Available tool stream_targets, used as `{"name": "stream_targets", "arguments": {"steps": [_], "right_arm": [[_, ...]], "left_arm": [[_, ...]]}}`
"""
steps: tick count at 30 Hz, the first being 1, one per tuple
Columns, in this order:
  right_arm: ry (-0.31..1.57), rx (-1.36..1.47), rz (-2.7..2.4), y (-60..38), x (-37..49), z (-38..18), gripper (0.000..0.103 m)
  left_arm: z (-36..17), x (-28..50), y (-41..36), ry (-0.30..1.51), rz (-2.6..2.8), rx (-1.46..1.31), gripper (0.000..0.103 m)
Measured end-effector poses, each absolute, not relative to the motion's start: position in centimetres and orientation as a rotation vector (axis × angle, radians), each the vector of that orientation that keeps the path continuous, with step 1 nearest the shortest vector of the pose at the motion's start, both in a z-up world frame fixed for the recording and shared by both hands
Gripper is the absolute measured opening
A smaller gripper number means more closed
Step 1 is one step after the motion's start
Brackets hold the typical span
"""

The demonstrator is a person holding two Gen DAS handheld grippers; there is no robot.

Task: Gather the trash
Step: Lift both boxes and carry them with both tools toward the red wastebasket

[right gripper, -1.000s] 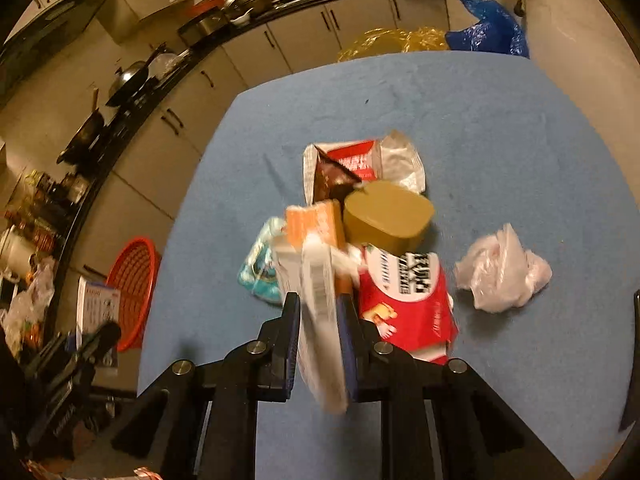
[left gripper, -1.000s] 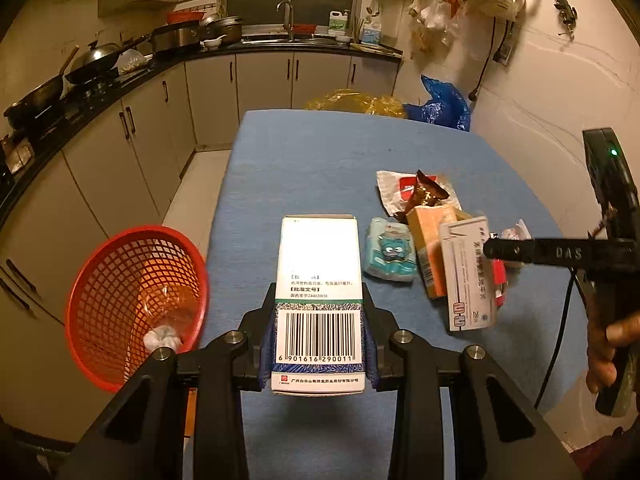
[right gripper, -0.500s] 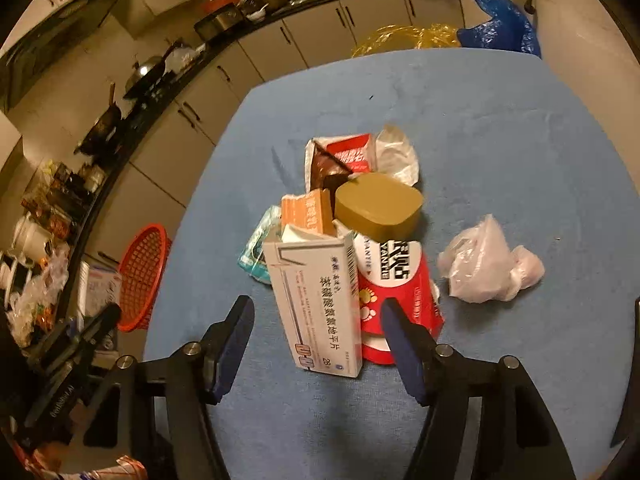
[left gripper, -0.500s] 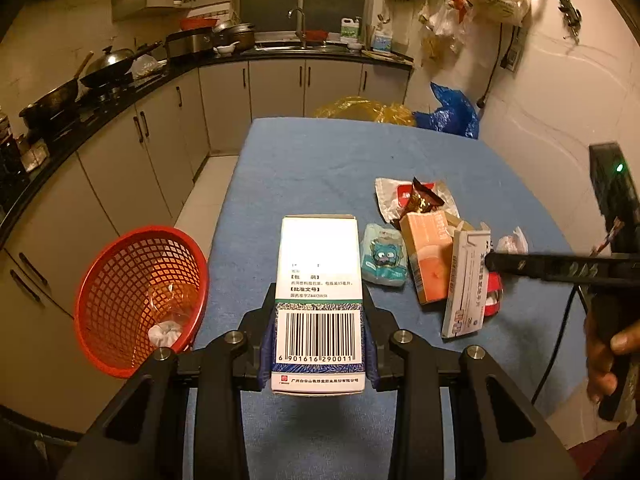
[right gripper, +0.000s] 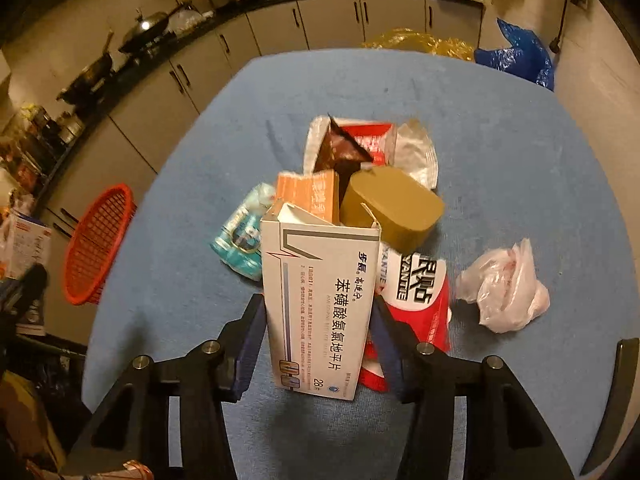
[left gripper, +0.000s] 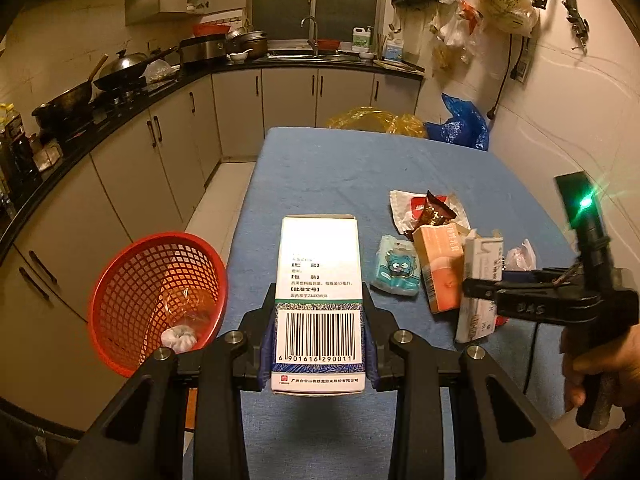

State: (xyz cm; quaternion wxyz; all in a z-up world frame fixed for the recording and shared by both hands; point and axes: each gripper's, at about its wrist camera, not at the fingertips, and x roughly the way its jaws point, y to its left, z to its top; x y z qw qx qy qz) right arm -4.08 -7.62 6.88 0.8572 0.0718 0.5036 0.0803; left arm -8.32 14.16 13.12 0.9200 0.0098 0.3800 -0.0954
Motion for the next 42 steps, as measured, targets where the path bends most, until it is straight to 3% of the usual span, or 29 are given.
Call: {"name": "stream_targets", "arguments": {"steps": [17, 42], "right_arm": [[0.968, 0.188, 0.342, -5.8, -4.9, 11.9, 0.055], [0.978, 0.081, 0.721, 6.1, -5.8, 13.1, 0.055]], "left_arm": [[14.3, -9.2, 15.2, 0.748, -0.131, -0.022, 0.033], [17.9, -19.5, 22.4, 0.668, 0.225, -0.115, 0.033]]}}
